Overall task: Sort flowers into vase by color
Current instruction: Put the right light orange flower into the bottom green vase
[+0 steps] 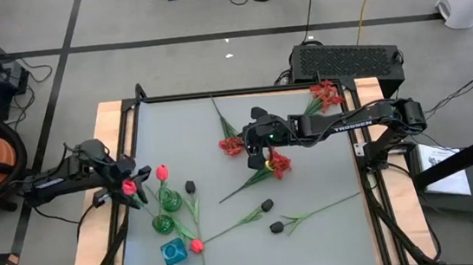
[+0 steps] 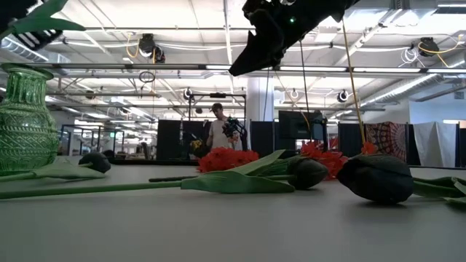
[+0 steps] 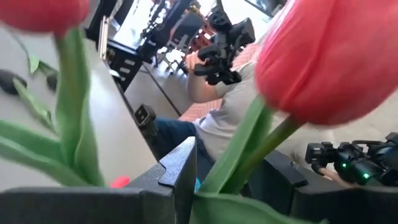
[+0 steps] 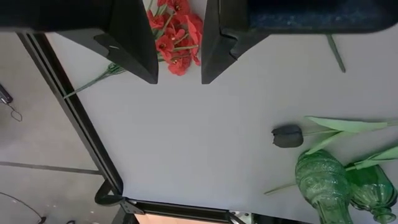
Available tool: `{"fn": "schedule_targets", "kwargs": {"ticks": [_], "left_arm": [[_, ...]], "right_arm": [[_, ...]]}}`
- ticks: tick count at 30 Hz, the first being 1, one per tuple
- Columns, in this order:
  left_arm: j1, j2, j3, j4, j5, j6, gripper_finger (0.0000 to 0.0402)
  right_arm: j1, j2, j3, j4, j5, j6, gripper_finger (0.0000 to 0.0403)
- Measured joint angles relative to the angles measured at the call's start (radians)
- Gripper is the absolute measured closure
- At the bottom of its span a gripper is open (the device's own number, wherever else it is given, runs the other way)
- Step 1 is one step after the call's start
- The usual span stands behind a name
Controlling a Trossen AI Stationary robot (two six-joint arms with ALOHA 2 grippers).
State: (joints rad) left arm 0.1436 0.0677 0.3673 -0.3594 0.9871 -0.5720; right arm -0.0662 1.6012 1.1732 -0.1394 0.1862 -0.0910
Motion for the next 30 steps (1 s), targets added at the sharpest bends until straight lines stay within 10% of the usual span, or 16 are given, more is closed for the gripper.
{"fn": "schedule_targets", "kwargs": {"ticks": [16,30], "left_arm": [[0.0,0.0,0.095,-0.018,0.011,-0.103,0.0267],[0.0,0.0,0.095,-0.363,-0.14,-0.022,0.0267]], "right_arm": [[0.0,0.0,0.0,-0.004,-0.004,-0.007,0.0289],[0.0,0.0,0.0,-0.003,-0.004,-0.008,0.0289]]}}
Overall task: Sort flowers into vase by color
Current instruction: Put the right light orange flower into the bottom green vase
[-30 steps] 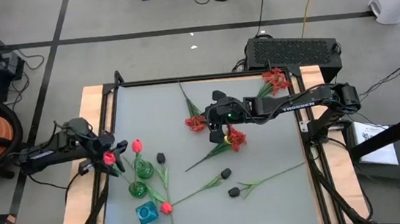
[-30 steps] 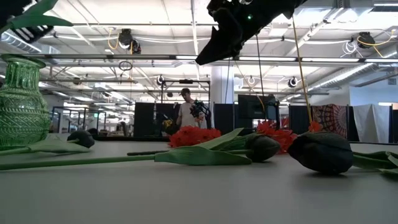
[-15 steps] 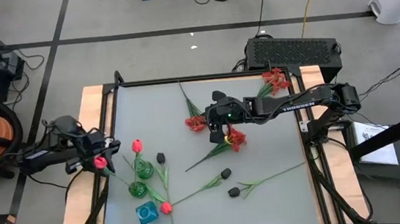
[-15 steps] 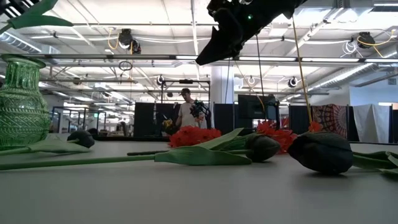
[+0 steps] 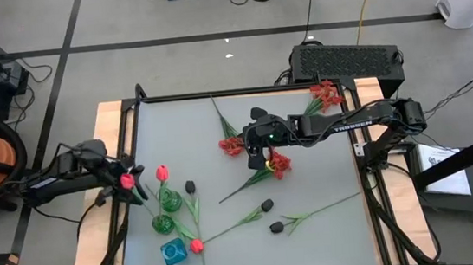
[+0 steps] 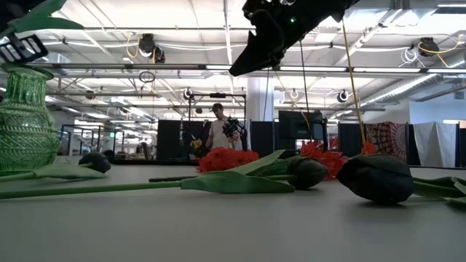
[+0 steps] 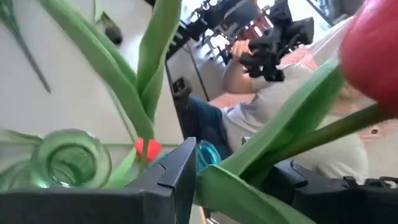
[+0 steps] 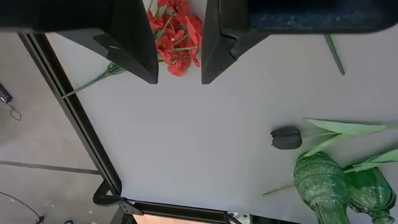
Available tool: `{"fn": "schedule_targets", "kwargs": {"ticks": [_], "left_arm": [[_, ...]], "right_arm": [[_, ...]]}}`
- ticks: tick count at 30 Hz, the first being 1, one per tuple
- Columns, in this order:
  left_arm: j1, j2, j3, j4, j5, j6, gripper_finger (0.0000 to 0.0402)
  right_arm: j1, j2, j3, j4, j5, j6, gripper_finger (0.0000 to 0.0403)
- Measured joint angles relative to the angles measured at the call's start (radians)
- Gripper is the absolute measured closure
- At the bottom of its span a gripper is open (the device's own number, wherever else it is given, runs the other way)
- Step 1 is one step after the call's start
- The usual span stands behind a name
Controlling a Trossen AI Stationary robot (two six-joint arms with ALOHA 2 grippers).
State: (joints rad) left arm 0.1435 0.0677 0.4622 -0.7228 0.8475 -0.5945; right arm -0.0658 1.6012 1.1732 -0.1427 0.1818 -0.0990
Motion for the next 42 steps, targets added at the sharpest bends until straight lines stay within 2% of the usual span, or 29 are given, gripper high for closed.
{"fn": "schedule_targets", "kwargs": {"ticks": [5,9,12,23,30,34,39,42], "left_arm": [[0.0,0.0,0.0,0.009,0.095,-0.001,0.0267],[0.0,0.0,0.0,0.007,0.116,0.024,0.0267],[0.0,0.0,0.0,0.006,0.092,0.061,0.0267],[0.0,0.0,0.0,0.035,-0.023,0.05,0.0267],[0.0,0.0,0.0,0.034,-0.025,0.025,0.0267],[0.0,0.0,0.0,0.035,0.045,-0.033,0.0267],[0.0,0.0,0.0,0.068,0.258,-0.123,0.0267],[0.0,0.0,0.0,0.067,0.295,-0.113,0.0267]], "right_arm": [[0.0,0.0,0.0,-0.001,0.0,0.0,0.0289],[0.0,0.0,0.0,-0.001,0.0,0.0,0.0289],[0.0,0.0,0.0,-0.002,0.0,0.0,0.0289],[0.0,0.0,0.0,-0.002,0.0,0.0,0.0289],[0.0,0.0,0.0,-0.003,0.0,0.006,0.0289],[0.0,0.0,0.0,-0.004,0.0,0.007,0.0289],[0.001,0.0,0.0,-0.003,0.0,0.009,0.0289],[0.0,0.0,0.0,0.001,-0.001,0.027,0.0289]]}}
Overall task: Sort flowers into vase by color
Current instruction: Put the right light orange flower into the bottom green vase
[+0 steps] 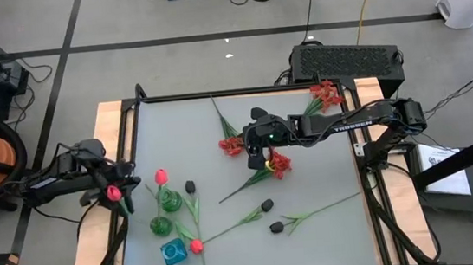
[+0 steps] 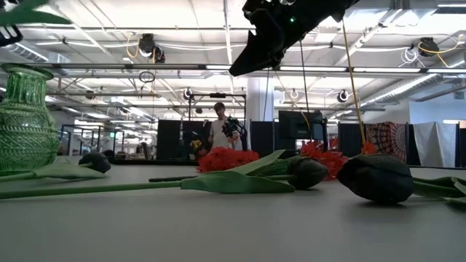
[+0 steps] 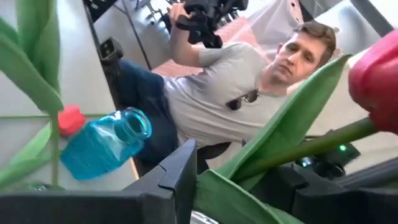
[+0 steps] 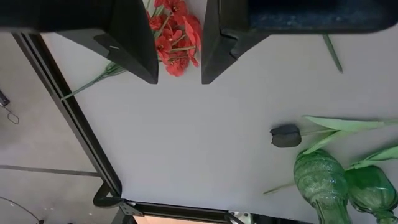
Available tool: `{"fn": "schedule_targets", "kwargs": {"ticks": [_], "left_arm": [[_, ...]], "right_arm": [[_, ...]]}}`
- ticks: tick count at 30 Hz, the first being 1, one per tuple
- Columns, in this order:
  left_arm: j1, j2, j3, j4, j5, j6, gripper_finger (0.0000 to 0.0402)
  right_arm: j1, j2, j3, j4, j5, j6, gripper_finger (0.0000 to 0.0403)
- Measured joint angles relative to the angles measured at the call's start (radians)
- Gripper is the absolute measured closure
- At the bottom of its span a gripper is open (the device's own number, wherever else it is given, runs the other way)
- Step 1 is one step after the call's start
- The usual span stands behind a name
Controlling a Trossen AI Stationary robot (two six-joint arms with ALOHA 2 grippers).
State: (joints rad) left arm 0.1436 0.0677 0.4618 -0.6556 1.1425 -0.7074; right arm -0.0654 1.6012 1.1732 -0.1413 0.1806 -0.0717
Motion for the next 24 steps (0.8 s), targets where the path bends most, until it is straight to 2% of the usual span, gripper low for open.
{"fn": "schedule_targets", "kwargs": {"ticks": [3,6,9,11,16,24], "left_arm": [[0.0,0.0,0.0,-0.001,-0.011,0.09,0.0267],[0.0,0.0,0.0,-0.002,-0.081,0.189,0.0267],[0.0,0.0,0.0,-0.008,-0.169,0.191,0.0267],[0.0,0.0,0.0,-0.008,-0.191,0.191,0.0267],[0.0,0.0,0.0,-0.007,-0.193,0.181,0.0267],[0.0,0.0,0.0,-0.005,-0.113,-0.021,0.0267]], "right_arm": [[0.0,0.0,0.0,0.001,0.0,0.007,0.0289],[0.002,0.0,0.0,0.001,0.0,0.008,0.0289],[0.002,0.0,0.0,0.002,0.0,0.016,0.0289],[0.002,0.0,0.0,0.001,0.0,0.018,0.0289],[0.002,0.0,0.0,0.001,0.0,0.012,0.0289],[0.002,0.0,0.0,0.001,0.0,-0.012,0.0289]]}}
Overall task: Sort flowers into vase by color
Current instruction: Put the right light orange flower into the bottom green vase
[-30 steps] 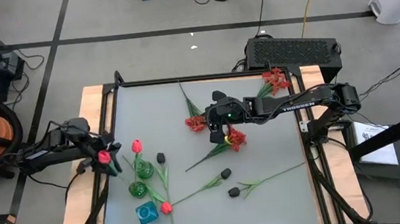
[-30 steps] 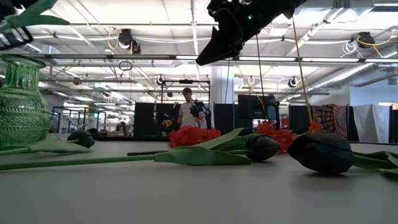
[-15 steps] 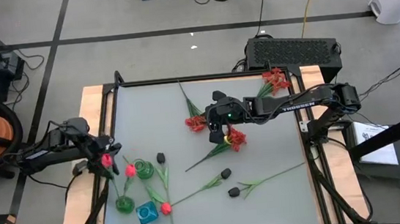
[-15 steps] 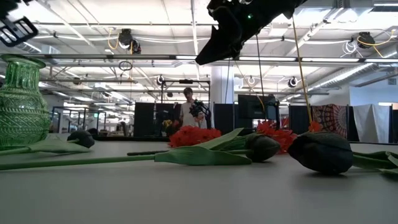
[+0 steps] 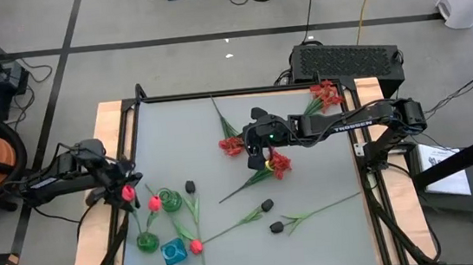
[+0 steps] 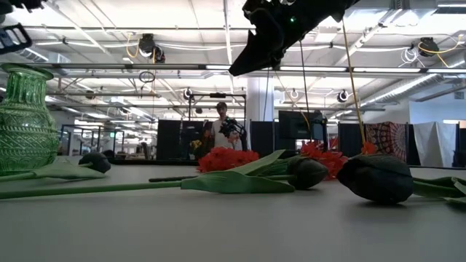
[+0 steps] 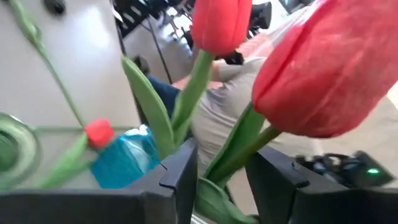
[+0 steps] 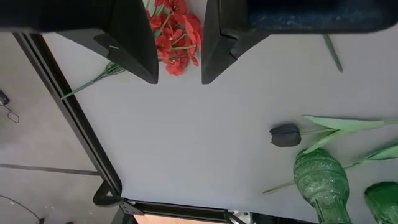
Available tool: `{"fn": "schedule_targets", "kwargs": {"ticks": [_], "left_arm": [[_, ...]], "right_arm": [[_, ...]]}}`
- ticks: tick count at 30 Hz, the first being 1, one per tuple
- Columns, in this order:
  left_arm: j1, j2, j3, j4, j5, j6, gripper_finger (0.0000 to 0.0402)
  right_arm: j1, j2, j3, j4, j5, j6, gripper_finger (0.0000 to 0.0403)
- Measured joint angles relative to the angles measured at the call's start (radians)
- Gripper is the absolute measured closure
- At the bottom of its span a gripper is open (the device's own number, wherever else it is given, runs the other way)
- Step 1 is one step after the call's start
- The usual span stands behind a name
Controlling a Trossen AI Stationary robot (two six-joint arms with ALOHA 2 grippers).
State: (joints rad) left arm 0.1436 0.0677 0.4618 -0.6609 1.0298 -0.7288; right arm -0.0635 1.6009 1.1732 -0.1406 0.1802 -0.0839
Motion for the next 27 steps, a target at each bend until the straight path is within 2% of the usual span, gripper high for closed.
{"fn": "schedule_targets", "kwargs": {"ticks": [7,10,27], "left_arm": [[0.0,0.0,0.0,-0.002,0.095,-0.098,0.0267],[0.0,0.0,0.0,-0.002,0.099,-0.093,0.0267],[0.0,0.0,0.0,-0.016,0.062,0.276,0.0267]], "right_arm": [[0.0,0.0,0.0,0.001,0.0,-0.007,0.0289],[0.0,0.0,0.0,0.001,0.0,-0.007,0.0289],[0.0,0.0,0.0,0.001,0.0,-0.007,0.0289]]}}
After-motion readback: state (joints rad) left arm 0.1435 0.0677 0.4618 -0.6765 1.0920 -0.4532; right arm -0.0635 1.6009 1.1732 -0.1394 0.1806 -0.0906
